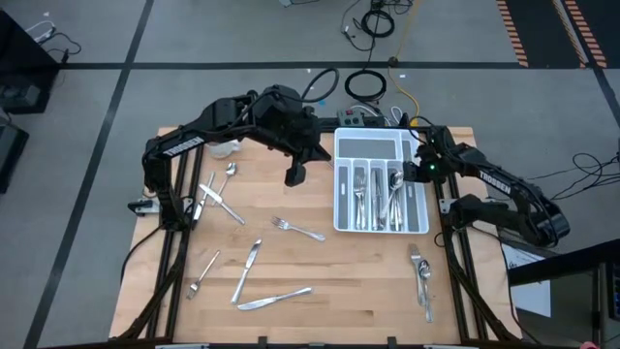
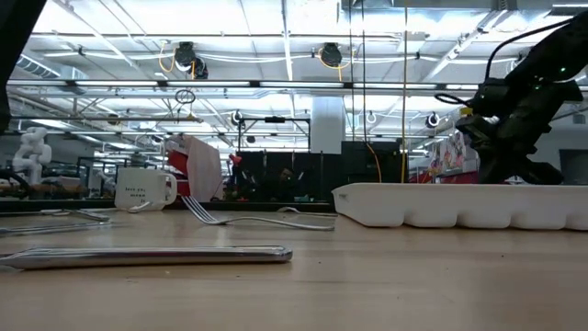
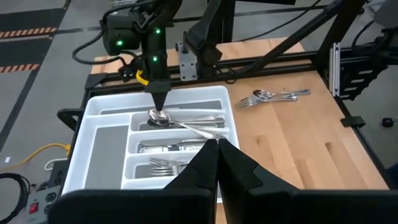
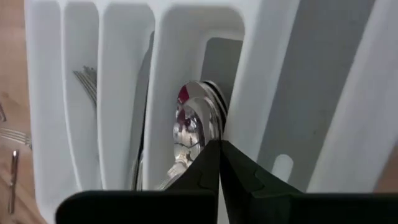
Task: Sort silverware
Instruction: Put the silver spoon into the silverware tray, then put the silver fork into the silverware tray
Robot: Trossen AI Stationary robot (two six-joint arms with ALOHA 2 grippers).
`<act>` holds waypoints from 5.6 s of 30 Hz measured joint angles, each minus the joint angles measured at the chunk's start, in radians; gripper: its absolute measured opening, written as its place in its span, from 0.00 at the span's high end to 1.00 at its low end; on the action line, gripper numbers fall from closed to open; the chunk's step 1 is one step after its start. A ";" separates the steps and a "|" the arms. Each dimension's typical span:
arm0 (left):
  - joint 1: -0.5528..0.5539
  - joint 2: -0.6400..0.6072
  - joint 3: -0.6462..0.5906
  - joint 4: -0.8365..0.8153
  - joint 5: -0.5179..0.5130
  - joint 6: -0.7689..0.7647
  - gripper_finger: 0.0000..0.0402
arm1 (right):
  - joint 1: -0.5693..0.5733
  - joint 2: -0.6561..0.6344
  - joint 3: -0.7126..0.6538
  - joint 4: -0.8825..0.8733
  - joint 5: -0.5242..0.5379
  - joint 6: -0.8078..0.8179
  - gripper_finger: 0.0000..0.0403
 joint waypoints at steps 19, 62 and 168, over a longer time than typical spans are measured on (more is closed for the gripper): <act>-0.001 0.000 0.000 0.018 0.000 -0.003 0.97 | 0.003 0.094 0.099 -0.032 0.139 -0.119 1.00; -0.001 0.000 0.000 -0.014 0.000 -0.029 0.97 | 0.099 0.133 0.112 -0.019 0.148 -0.208 0.72; 0.008 -1.081 -1.687 1.007 -0.302 -0.456 0.97 | 0.486 1.520 1.887 -0.530 0.452 -0.659 1.00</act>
